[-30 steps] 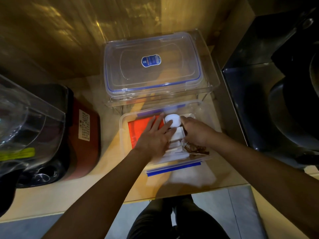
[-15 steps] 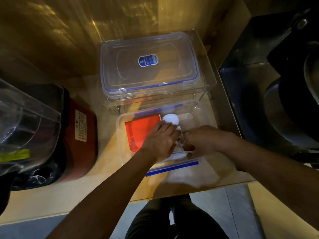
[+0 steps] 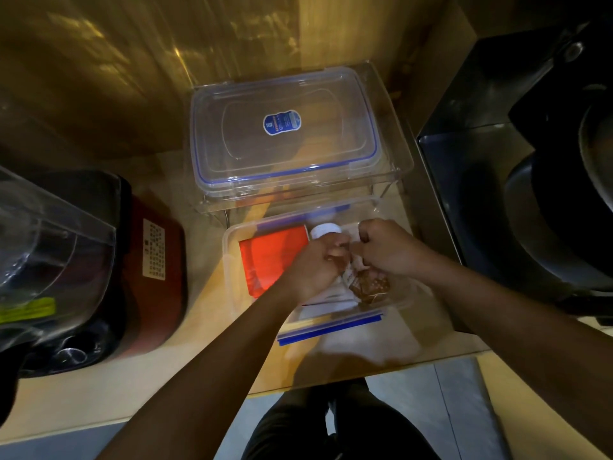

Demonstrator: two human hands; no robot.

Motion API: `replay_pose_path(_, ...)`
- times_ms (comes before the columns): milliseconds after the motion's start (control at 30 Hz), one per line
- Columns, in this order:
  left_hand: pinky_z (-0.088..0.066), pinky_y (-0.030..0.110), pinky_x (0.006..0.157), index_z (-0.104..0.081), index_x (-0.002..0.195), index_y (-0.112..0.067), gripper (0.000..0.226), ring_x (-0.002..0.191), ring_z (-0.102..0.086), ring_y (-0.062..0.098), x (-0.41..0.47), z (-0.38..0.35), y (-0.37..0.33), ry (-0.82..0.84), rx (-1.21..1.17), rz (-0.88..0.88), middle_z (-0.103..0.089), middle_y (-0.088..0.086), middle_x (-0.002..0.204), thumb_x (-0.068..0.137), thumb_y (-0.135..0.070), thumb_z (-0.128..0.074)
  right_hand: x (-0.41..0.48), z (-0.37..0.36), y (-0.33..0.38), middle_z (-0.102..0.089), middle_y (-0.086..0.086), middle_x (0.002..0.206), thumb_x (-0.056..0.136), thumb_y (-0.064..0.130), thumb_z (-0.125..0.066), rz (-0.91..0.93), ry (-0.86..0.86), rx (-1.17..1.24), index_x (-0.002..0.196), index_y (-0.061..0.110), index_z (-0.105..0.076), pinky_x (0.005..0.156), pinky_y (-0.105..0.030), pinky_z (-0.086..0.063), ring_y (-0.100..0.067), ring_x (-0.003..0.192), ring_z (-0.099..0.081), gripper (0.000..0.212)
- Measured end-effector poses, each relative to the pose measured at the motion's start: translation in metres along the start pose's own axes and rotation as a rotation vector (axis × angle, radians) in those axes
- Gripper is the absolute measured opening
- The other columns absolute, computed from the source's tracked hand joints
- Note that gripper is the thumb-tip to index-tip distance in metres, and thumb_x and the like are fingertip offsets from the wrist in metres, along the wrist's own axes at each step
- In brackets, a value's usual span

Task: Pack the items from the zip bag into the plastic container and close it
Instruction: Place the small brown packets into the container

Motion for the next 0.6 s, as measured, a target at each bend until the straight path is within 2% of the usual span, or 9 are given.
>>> replay_pose_path(67, -0.054, 0.020, 0.080, -0.057, 0.100, -0.012, 0.034, 0.083, -0.063, 0.012, 0.001, -0.006, 0.005, 0.028, -0.039, -0.015, -0.065, 0.000, 0.084, 0.082, 0.017, -0.054, 0.001, -0.005, -0.004, -0.057, 0.006, 0.059, 0.088, 0.015, -0.056, -0.054, -0.009, 0.092, 0.064, 0.022, -0.050, 0.046, -0.018, -0.043, -0.006, 0.051, -0.058, 0.026)
replay_pose_path(100, -0.055, 0.023, 0.081, -0.054, 0.104, -0.009, 0.035, 0.084, -0.063, 0.014, 0.002, -0.006, 0.009, -0.009, -0.061, -0.020, -0.064, 0.004, 0.088, 0.080, 0.016, -0.058, 0.002, -0.007, -0.005, -0.056, 0.005, 0.062, 0.088, 0.015, -0.056, -0.073, 0.001, 0.108, 0.065, 0.020, -0.049, 0.050, -0.020, -0.043, -0.008, 0.056, -0.057, 0.024)
replay_pose_path(200, -0.052, 0.011, 0.056, -0.051, 0.089, -0.014, 0.036, 0.065, -0.064, 0.002, 0.006, -0.005, 0.014, -0.132, -0.052, -0.041, -0.058, 0.003, 0.080, 0.077, 0.019, -0.059, 0.001, -0.015, -0.003, -0.060, -0.001, 0.074, 0.089, 0.011, -0.055, -0.048, 0.107, 0.146, 0.068, 0.019, -0.054, 0.059, -0.021, -0.049, -0.012, 0.066, -0.060, 0.022)
replay_pose_path(300, -0.047, 0.028, 0.055, -0.046, 0.075, -0.015, 0.036, 0.069, -0.058, 0.023, 0.012, -0.002, 0.026, -0.232, -0.062, -0.002, -0.054, 0.004, 0.070, 0.079, 0.020, -0.054, -0.001, -0.018, -0.001, -0.064, -0.004, 0.087, 0.086, 0.006, -0.056, -0.003, 0.182, 0.176, 0.079, 0.018, -0.063, 0.075, -0.030, -0.053, -0.018, 0.083, -0.064, 0.015)
replay_pose_path(400, -0.043, 0.031, 0.054, -0.034, 0.060, -0.014, 0.042, 0.061, -0.051, 0.022, 0.014, 0.007, 0.035, -0.348, -0.088, 0.075, -0.047, 0.002, 0.057, 0.086, 0.019, -0.040, 0.003, -0.009, -0.005, -0.062, -0.002, 0.090, 0.084, -0.001, -0.057, -0.009, 0.092, 0.274, 0.081, 0.023, -0.060, 0.075, -0.032, -0.054, -0.020, 0.089, -0.062, 0.024)
replay_pose_path(433, -0.044, 0.031, 0.054, -0.035, 0.061, -0.012, 0.041, 0.064, -0.050, 0.023, 0.014, 0.009, 0.035, -0.392, -0.054, 0.079, -0.045, 0.007, 0.062, 0.085, 0.020, -0.036, 0.004, -0.003, -0.007, -0.061, 0.000, 0.091, 0.085, -0.001, -0.056, 0.001, 0.041, 0.243, 0.081, 0.024, -0.058, 0.073, -0.028, -0.051, -0.017, 0.089, -0.061, 0.025)
replay_pose_path(500, -0.050, 0.039, 0.065, -0.048, 0.072, -0.005, 0.031, 0.077, -0.052, 0.028, 0.012, 0.010, 0.030, -0.427, -0.019, 0.075, -0.049, 0.014, 0.077, 0.082, 0.023, -0.039, 0.005, 0.005, -0.003, -0.059, 0.004, 0.091, 0.086, 0.004, -0.056, 0.069, -0.022, 0.057, 0.085, 0.025, -0.055, 0.069, -0.023, -0.046, -0.015, 0.090, -0.059, 0.021)
replay_pose_path(567, -0.053, 0.042, 0.077, -0.060, 0.090, 0.000, 0.024, 0.087, -0.061, 0.030, 0.005, 0.012, 0.021, -0.488, 0.029, 0.030, -0.064, 0.018, 0.090, 0.080, 0.018, -0.048, 0.003, 0.005, 0.006, -0.058, 0.004, 0.095, 0.086, 0.016, -0.059, 0.210, 0.005, -0.343, 0.092, 0.026, -0.054, 0.070, -0.025, -0.046, -0.017, 0.092, -0.060, 0.012)
replay_pose_path(600, -0.053, 0.038, 0.077, -0.061, 0.094, -0.003, 0.025, 0.088, -0.064, 0.027, 0.001, 0.014, 0.017, -0.536, 0.087, -0.012, -0.067, 0.014, 0.092, 0.080, 0.015, -0.049, 0.002, 0.000, 0.009, -0.061, 0.002, 0.101, 0.086, 0.023, -0.059, 0.262, 0.042, -0.527, 0.099, 0.025, -0.056, 0.075, -0.028, -0.048, -0.019, 0.094, -0.060, 0.013)
Point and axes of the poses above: each hand's wrist, its own x-axis towards the middle knuckle, its own z-axis out of the back of the hand, y = z × x, the point moved 6 cm from there along x, towards the middle knuckle
